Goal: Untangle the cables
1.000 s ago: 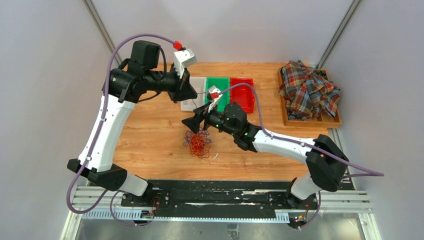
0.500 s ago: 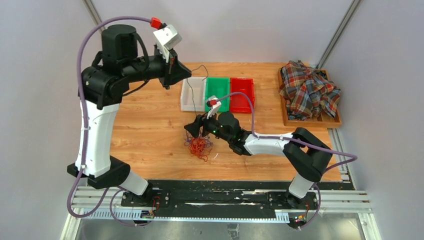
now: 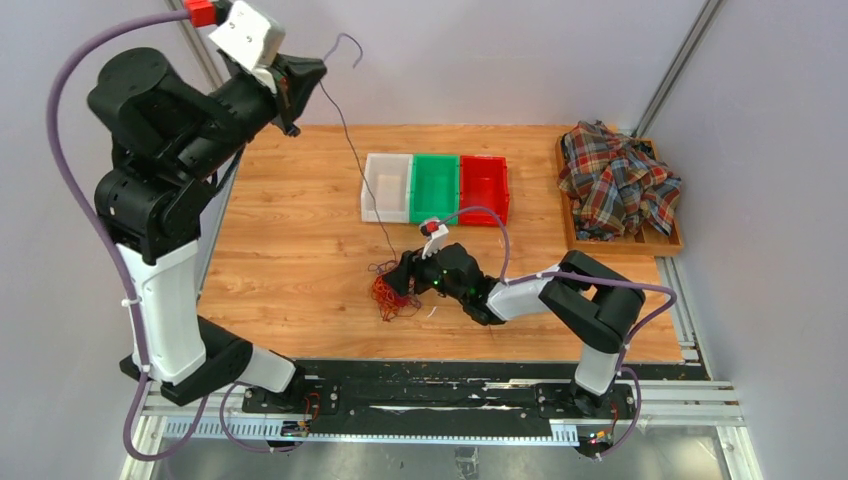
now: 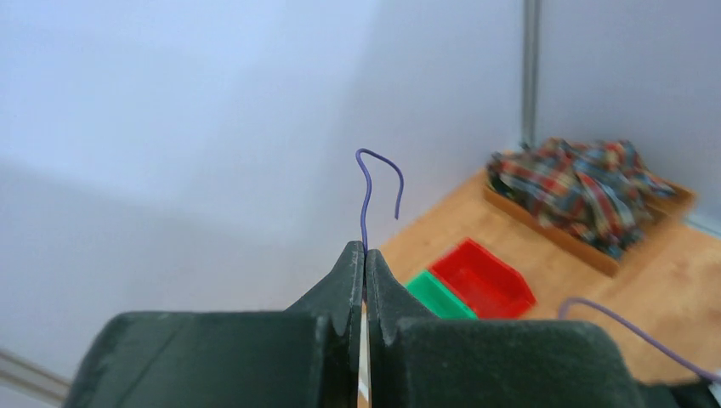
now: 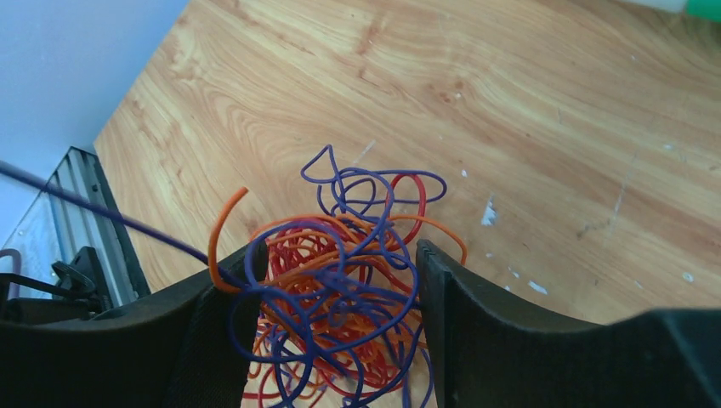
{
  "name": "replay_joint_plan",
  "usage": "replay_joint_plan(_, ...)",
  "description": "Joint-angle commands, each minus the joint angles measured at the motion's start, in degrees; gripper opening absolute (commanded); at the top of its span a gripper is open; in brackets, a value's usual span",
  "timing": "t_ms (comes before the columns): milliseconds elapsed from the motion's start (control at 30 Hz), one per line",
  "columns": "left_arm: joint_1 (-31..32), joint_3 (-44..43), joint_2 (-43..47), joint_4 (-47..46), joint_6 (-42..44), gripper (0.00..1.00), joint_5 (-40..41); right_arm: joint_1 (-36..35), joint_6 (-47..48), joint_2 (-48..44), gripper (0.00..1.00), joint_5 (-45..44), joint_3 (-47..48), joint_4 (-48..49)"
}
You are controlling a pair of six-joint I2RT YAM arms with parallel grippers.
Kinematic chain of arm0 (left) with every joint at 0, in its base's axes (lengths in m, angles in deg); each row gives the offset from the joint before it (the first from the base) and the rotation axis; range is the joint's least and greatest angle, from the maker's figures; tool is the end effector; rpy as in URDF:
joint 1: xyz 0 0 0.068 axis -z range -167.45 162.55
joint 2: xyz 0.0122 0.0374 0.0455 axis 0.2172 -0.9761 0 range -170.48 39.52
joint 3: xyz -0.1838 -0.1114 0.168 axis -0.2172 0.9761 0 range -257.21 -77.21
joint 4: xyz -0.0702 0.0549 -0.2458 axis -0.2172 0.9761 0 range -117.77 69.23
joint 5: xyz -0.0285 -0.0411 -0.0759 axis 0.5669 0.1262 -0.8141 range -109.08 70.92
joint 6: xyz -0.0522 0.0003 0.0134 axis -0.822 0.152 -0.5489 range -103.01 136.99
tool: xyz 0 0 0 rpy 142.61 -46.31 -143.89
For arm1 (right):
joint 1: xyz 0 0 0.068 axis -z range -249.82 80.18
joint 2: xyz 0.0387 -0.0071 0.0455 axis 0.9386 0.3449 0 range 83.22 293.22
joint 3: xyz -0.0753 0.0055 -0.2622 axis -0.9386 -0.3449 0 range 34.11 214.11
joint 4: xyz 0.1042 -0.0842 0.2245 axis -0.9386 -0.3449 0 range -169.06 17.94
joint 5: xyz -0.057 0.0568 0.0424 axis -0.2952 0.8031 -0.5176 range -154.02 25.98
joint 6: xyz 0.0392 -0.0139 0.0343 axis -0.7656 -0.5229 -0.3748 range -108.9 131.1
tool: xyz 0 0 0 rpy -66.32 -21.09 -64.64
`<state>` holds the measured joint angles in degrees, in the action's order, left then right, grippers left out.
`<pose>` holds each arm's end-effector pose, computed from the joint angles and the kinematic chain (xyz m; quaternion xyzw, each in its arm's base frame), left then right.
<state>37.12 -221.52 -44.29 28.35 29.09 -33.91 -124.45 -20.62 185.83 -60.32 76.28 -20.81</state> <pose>0.1491 -0.0783 0.6270 0.3019 0.6099 -0.1662 0.7137 0.2059 0.2939 0.1702 -0.1717 0.7418 0.4612 0.4556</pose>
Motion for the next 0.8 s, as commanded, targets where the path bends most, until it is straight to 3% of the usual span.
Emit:
replay_joint_plan(0,0.47,5.80,4.79,-18.73,2.72,0.00,9.53,0.23,-0.41,0.87,0.63,-2.58,-2.23,2.52)
replay_joint_plan(67,0.47,10.59,7.65,-26.29,3.55,0.00,11.59,0.18,-0.47,1.24,0.62,-2.89,-2.71,2.42)
replay_joint_plan(433,0.48,5.96,6.02,-45.30,8.66,0.00,17.68,0.23,-1.45,2.86,0.63,-2.91,-3.46,1.05)
replay_joint_plan(533,0.52,13.70,10.14,-58.57,9.27,0.00,17.65,0.18,-1.65,2.86,0.68,-2.76,-3.50,0.59)
replay_joint_plan(767,0.51,10.71,9.23,-59.93,10.99,0.00,15.68,0.21,-0.96,0.90,0.71,-3.00,-3.81,-0.37)
